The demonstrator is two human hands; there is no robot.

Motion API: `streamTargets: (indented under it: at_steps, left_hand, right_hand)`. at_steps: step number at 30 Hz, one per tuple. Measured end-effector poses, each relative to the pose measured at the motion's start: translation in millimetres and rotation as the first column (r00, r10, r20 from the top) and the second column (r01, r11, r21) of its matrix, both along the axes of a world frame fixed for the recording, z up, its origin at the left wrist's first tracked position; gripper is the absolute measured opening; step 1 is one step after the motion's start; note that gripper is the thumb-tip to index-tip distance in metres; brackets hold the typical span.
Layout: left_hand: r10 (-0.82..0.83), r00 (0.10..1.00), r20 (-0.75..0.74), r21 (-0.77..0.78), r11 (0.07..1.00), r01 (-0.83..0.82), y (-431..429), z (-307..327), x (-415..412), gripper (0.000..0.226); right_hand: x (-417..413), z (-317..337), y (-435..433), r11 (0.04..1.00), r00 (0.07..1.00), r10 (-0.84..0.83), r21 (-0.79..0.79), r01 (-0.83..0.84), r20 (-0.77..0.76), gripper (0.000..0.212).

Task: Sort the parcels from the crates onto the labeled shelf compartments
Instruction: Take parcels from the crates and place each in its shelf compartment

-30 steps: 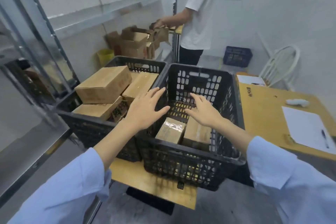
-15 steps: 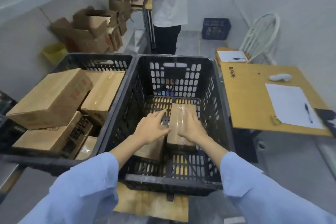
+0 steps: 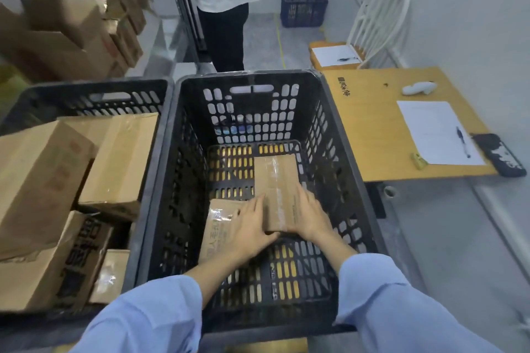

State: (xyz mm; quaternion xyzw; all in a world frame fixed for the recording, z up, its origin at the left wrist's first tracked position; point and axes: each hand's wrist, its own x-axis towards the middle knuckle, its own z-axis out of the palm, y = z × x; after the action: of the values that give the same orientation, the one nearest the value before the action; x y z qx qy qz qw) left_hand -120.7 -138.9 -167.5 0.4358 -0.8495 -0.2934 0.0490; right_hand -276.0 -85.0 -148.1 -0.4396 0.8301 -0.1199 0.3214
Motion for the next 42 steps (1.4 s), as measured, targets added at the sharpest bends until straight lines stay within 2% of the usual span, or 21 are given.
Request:
streamTargets:
  at_steps: [3,13,20,25,32,38,42]
  left_hand:
    - [-0.004,0.998,0.056,-0.060,0.998,0.007,-6.1,-7.3,1.6,0.102]
    - [0.025,0.994,0.103,-0.189,0.982,-0.005,-16.3,-13.9,7.1,0.097]
    - [0.006,0.988,0.151,-0.109,0.994,0.011,-5.7,-24.5,3.0,0.108]
    - [-0.001,0.969,0.248,-0.151,0.988,0.040,-4.8,-28.0,-4.1,0.101]
    - [0.095,0.995,0.036,-0.029,0.995,-0.094,-11.2,-25.5,-6.9,0.107]
    - [0.218,0.967,-0.130,0.063,0.975,-0.212,-25.0,-11.6,-9.8,0.108]
    - [0.292,0.913,-0.284,0.148,0.955,-0.259,-35.2,3.8,-13.5,0.106]
  right_hand:
    - [-5.8,-8.8,1.4,1.000,1.000,-0.007,0.022,0.007,0.014,0.125]
    - [-9.6,-23.6,5.2,0.998,0.998,0.022,0.060,-0.025,0.055,0.124]
    - [-11.9,-26.4,7.4,0.997,0.997,0.035,0.066,-0.040,0.074,0.116]
    - [-12.1,-27.1,6.1,0.995,0.996,0.015,0.092,-0.023,0.084,0.120]
    - [-7.9,-19.3,-1.2,0.998,0.997,-0.018,0.065,0.014,0.069,0.127]
    - [-9.5,-2.0,-16.8,0.996,0.994,-0.084,-0.014,0.085,0.067,0.130]
    - [-10.0,12.5,-27.0,0.987,0.991,-0.107,-0.115,0.117,0.084,0.112]
